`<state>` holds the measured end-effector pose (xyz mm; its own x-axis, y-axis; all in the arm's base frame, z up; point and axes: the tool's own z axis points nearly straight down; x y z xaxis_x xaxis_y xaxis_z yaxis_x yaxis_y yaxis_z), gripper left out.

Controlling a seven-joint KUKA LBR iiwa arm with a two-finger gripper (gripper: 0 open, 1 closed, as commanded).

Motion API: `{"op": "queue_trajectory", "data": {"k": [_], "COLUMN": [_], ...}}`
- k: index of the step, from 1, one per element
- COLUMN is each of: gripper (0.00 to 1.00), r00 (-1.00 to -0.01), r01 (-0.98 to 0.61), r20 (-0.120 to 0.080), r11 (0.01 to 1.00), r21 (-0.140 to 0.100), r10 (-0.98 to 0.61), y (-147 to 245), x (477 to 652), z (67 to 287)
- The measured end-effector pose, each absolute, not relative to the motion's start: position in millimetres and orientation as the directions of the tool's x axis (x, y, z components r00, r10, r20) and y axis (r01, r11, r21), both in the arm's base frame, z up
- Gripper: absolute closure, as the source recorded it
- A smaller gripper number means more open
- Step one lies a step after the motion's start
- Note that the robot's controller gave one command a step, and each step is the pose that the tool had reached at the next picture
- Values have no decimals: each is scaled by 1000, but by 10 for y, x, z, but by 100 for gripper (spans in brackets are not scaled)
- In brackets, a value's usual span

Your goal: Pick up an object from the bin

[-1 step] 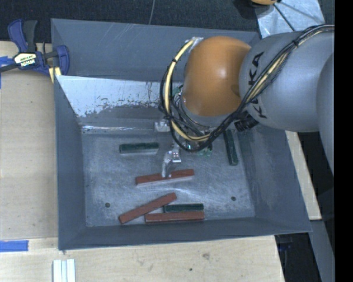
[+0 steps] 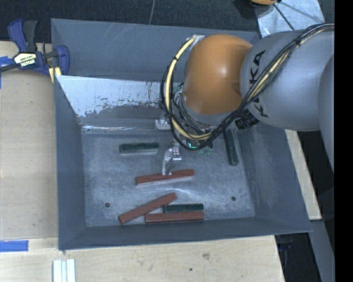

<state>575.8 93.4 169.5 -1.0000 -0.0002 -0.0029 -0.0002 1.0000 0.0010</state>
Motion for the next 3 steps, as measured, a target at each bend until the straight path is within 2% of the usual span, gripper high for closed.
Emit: {"op": "queue_trajectory", "data": {"k": [1,2,3], "gripper": [100,100,100], "r00": [-997,-998,-998], "r01": [-66,-66,-57], "r20": [-26,-26,-3], "r11": [998,998,998], "r21": [1,1,0], "r10": [-66,-65,-57], "y": [498,498,518], "x": [5522,5522,5671], "z": [785,786,2105]}}
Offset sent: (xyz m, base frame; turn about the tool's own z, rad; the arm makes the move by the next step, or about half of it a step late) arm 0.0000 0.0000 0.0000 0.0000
